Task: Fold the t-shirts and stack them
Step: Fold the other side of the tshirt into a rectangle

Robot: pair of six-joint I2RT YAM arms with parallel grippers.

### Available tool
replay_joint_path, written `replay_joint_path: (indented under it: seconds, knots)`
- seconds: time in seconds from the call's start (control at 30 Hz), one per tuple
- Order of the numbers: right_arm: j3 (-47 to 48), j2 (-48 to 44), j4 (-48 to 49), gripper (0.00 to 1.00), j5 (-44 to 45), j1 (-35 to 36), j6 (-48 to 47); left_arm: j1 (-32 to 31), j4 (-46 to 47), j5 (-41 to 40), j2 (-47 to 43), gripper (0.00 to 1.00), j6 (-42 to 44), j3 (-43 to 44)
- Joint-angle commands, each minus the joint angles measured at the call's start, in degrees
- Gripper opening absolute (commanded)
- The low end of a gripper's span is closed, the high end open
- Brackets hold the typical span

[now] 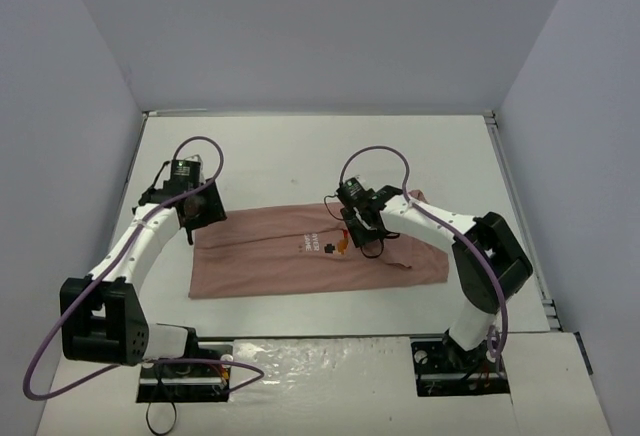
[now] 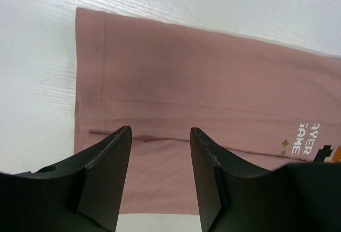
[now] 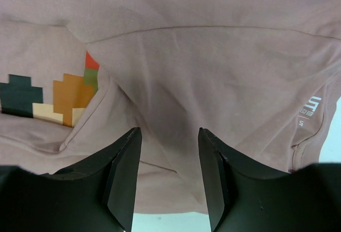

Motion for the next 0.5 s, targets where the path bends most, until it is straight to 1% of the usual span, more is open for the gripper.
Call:
replay_joint_path:
  seconds: [0.0,0.13,0.47]
  knots:
    - [0.1,1.1,1.8,0.44,2.2,0.5,-1.1,0.2,0.5,-1.5,-3.1,0.45,3.0,-0.7]
    - [0.1,2.5,2.4,0.44,1.7,0.5,-1.8,0.2,0.6,-1.8,-2.9,0.45,2.9,-1.7]
    - [1.3,4.2,2.9,0.44,6.1,-1.7,-1.2,0.2,2.0,-3.0,-1.9,0.45,3.1,-3.4]
